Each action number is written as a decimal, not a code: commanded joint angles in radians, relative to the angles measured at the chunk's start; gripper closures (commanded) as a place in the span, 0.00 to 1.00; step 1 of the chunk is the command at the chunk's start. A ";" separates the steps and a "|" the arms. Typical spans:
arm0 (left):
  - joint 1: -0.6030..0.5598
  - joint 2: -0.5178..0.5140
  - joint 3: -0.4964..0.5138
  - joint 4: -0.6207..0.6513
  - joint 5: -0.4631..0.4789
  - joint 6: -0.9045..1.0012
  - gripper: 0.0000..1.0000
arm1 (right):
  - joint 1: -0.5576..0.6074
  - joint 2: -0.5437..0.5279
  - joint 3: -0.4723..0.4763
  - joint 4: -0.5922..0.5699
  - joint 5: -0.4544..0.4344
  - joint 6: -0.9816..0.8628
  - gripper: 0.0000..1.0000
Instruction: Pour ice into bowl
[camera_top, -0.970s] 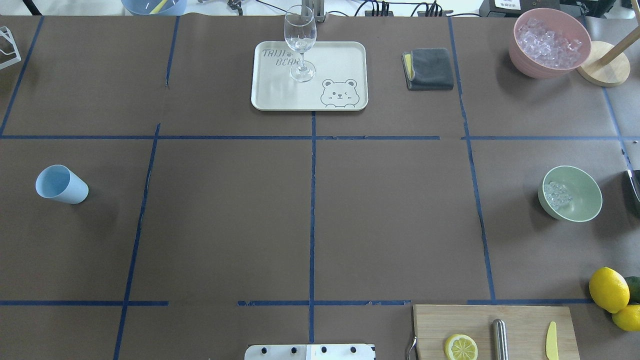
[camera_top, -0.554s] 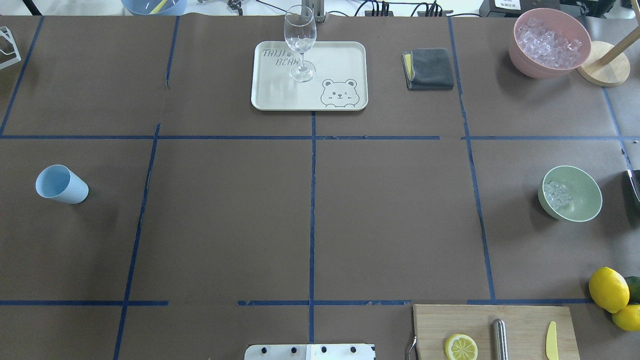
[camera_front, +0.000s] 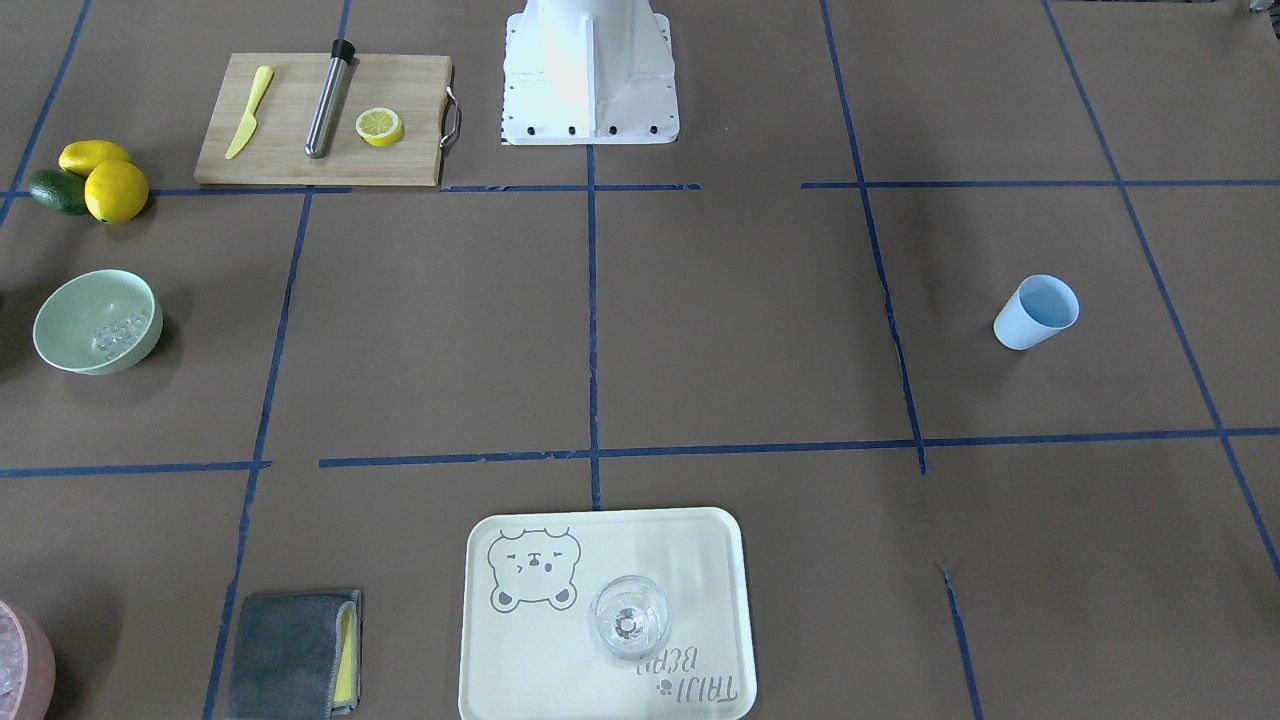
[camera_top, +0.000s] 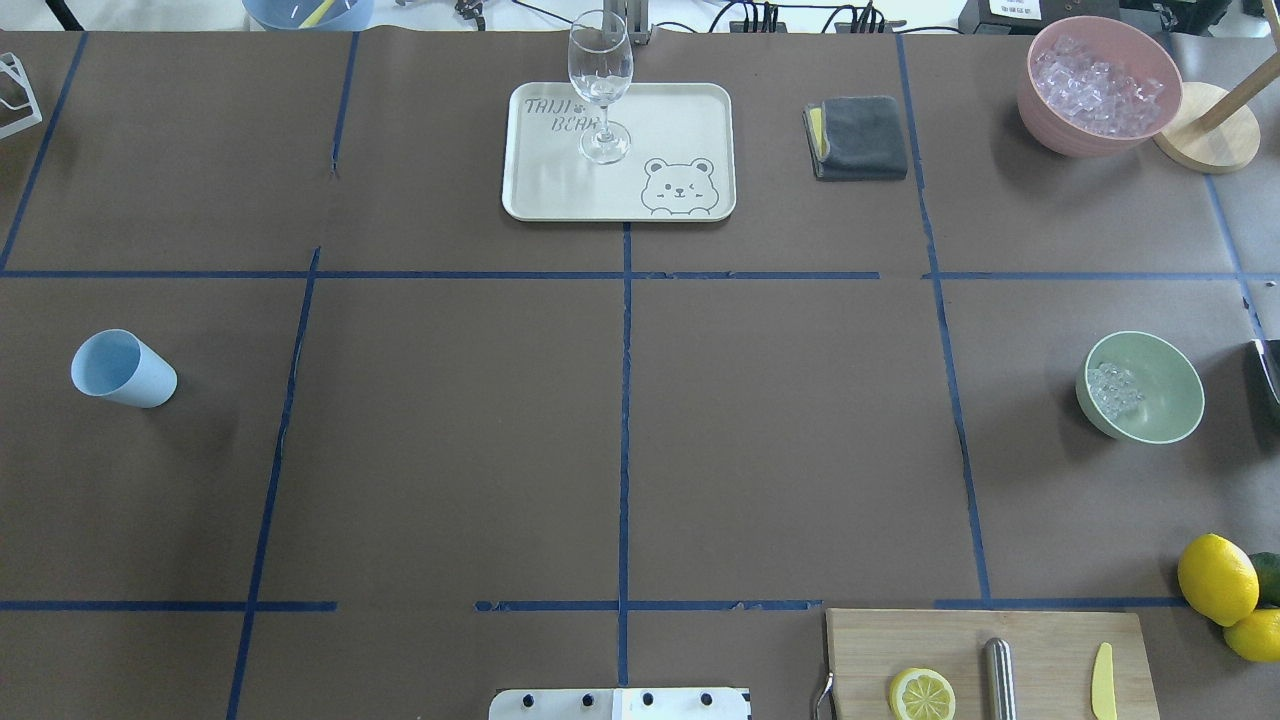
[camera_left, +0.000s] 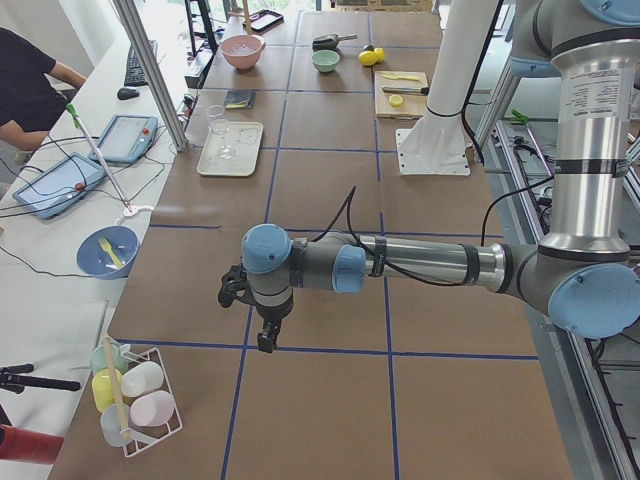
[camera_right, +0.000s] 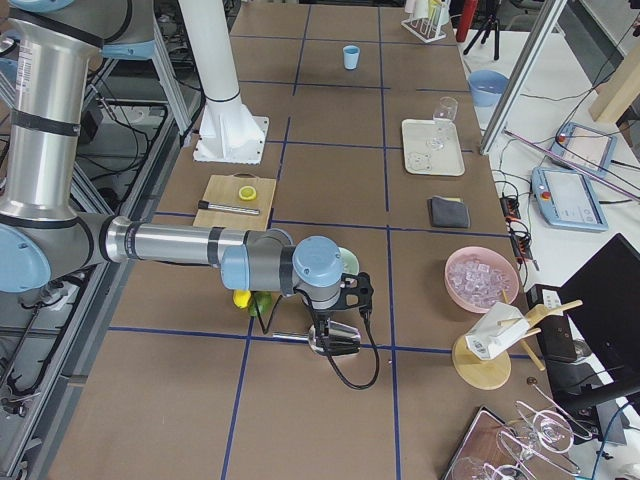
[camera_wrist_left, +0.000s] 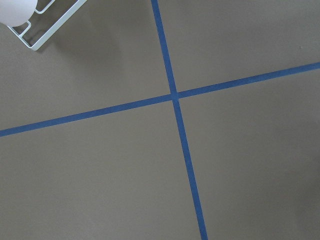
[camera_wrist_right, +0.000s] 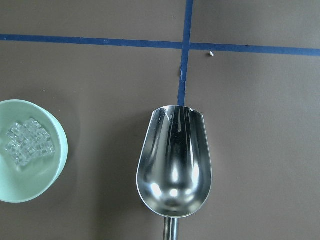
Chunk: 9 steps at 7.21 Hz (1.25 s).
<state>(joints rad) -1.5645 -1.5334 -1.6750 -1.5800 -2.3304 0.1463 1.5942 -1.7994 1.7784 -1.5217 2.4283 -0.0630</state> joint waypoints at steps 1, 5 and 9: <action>0.000 0.001 0.000 0.000 0.000 -0.004 0.00 | 0.001 0.000 -0.001 0.000 0.000 0.002 0.00; 0.000 -0.001 -0.002 0.000 0.000 -0.088 0.00 | 0.001 0.002 0.001 0.000 0.002 0.002 0.00; 0.000 -0.001 -0.002 0.000 0.000 -0.091 0.00 | 0.003 0.002 0.003 0.000 0.000 0.009 0.00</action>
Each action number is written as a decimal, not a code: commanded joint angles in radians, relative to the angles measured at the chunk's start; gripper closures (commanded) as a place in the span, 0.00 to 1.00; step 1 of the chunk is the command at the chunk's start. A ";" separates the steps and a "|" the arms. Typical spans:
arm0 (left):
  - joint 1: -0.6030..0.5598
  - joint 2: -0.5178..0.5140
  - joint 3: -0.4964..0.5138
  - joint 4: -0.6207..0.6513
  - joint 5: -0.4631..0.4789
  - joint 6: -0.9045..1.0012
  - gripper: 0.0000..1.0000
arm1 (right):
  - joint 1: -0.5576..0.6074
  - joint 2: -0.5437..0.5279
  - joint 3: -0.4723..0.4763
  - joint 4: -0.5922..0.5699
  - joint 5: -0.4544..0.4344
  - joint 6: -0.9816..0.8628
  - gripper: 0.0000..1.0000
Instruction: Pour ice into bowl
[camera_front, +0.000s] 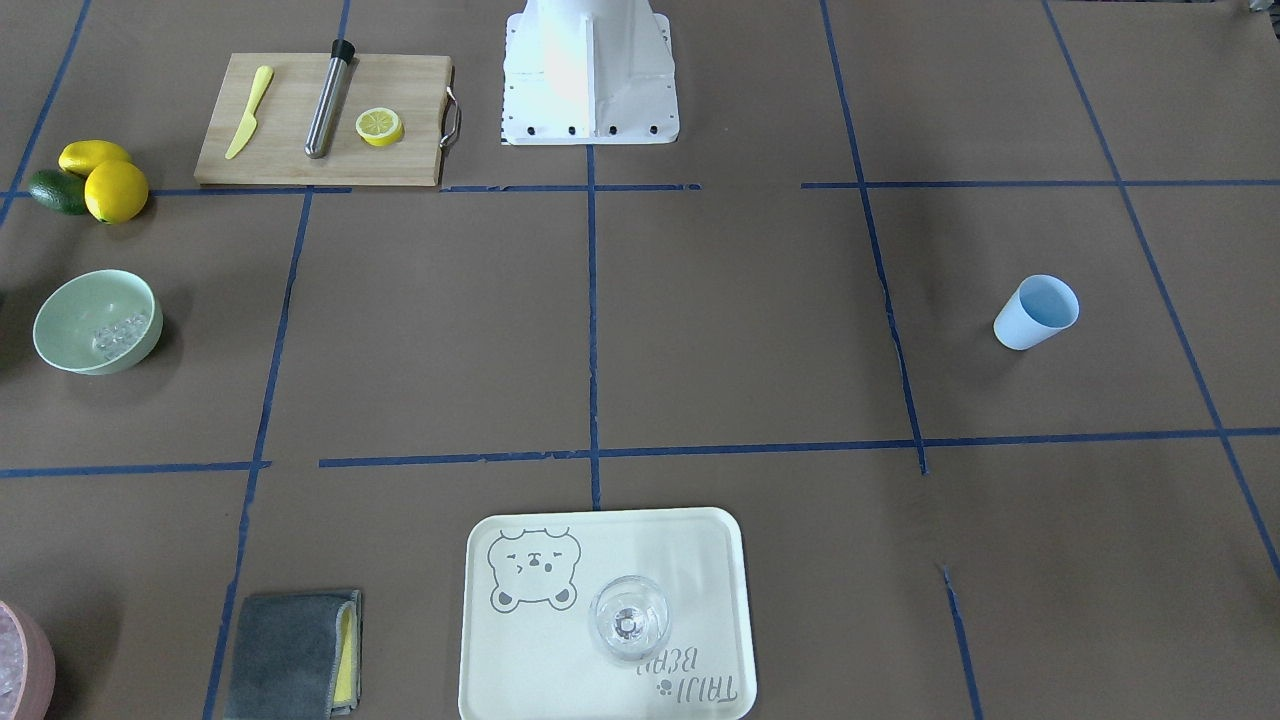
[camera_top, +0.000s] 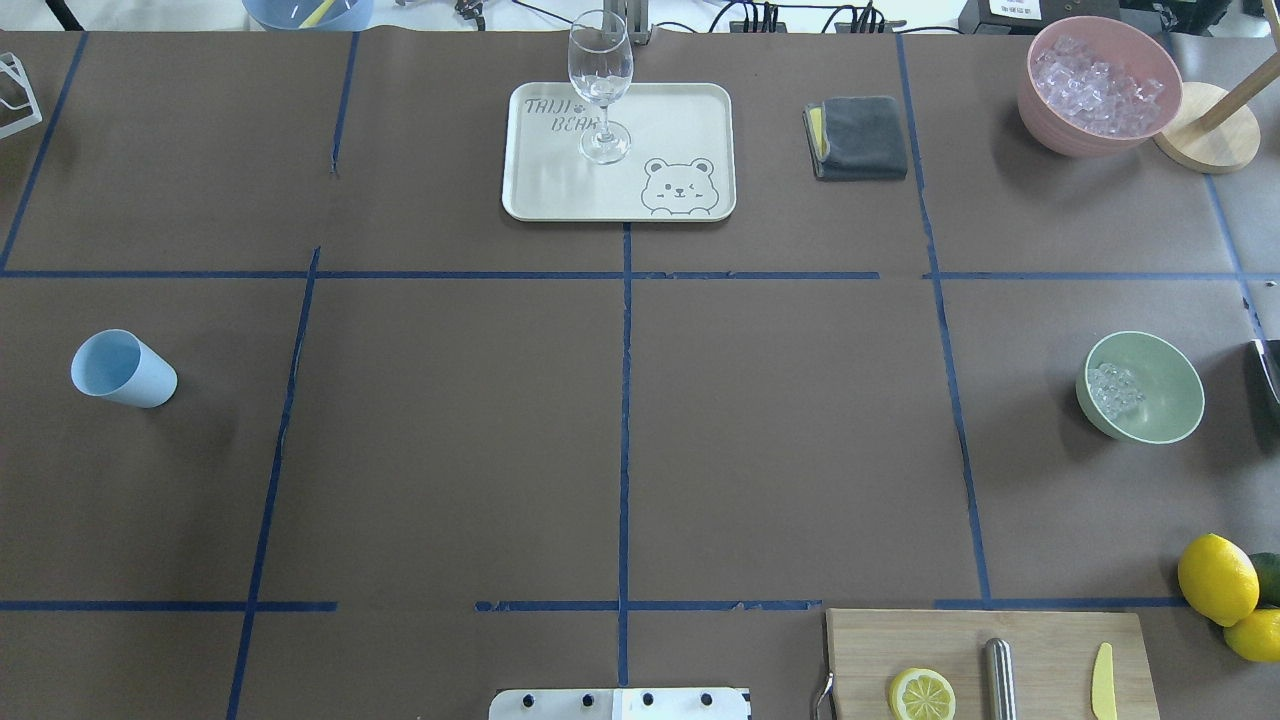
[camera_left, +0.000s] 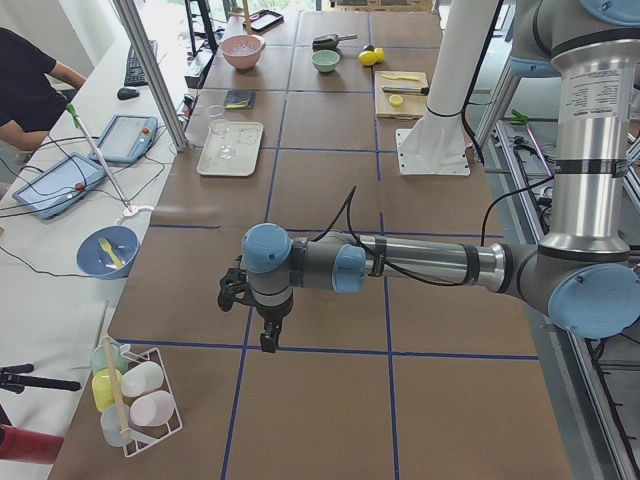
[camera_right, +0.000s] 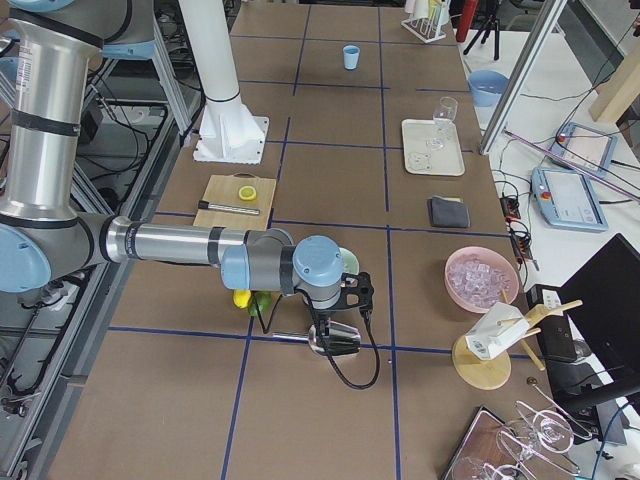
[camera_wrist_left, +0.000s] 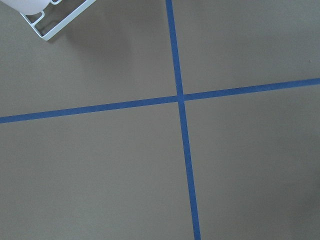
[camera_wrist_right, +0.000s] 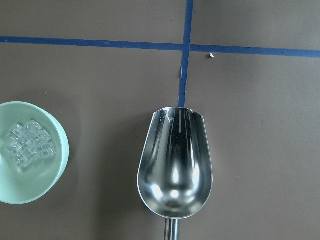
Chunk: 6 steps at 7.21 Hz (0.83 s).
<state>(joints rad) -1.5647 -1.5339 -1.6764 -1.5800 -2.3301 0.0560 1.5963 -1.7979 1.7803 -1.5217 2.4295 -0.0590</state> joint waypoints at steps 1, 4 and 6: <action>0.000 0.000 -0.002 0.000 0.000 -0.001 0.00 | 0.001 0.000 0.001 0.000 0.000 0.048 0.00; 0.000 -0.003 -0.002 0.000 0.000 -0.001 0.00 | -0.001 0.005 0.004 0.000 0.000 0.107 0.00; 0.002 -0.005 -0.002 0.000 0.000 -0.001 0.00 | -0.001 0.005 0.004 0.000 0.000 0.107 0.00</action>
